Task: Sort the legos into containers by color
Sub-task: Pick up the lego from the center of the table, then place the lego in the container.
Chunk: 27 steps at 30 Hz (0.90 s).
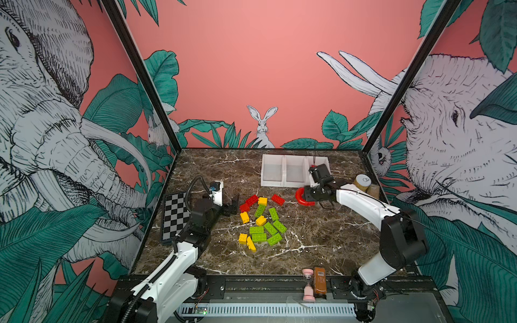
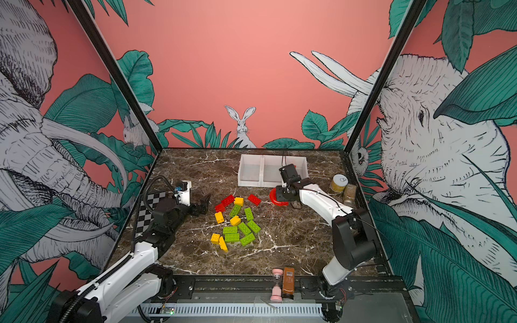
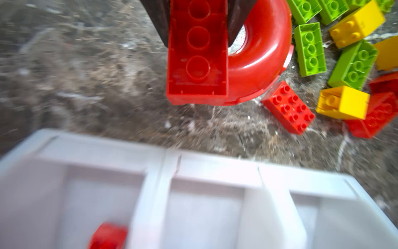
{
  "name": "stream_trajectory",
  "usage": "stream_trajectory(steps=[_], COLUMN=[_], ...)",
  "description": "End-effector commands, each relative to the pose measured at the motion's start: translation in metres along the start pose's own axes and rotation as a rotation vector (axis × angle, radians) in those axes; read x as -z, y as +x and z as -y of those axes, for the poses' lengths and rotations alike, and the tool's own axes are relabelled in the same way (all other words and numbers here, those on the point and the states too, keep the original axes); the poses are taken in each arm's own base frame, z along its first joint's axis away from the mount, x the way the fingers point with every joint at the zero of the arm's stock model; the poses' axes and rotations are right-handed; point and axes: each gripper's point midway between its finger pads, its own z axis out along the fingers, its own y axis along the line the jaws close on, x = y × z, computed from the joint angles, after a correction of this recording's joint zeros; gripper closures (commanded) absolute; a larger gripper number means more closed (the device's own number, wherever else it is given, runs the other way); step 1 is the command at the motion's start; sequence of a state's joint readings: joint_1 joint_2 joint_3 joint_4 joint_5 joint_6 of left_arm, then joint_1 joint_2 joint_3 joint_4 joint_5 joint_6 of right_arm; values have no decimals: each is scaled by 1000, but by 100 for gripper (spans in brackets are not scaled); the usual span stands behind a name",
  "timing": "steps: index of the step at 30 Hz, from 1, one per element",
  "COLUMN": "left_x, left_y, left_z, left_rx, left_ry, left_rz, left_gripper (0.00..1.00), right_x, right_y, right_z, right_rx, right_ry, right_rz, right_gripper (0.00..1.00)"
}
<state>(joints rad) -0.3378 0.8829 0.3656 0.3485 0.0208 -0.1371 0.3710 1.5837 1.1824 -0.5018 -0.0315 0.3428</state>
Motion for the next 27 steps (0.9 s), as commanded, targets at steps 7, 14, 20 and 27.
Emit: stream_trajectory(steps=[7, 14, 20, 27], left_x=[1, 1, 3, 0], left_y=[3, 2, 2, 3], left_z=[-7, -7, -9, -5], left_rx=[-4, -3, -4, -1], left_ry=[-40, -44, -54, -28], left_rz=[-3, -3, 4, -2], left_gripper=[1, 2, 2, 2], right_x=[22, -8, -32, -54], right_y=[-82, -120, -134, -130], right_z=[41, 66, 91, 94], right_rx=[21, -8, -24, 2], right_ry=[-2, 25, 56, 49], right_rz=[90, 89, 69, 5], right_gripper=[84, 84, 84, 81])
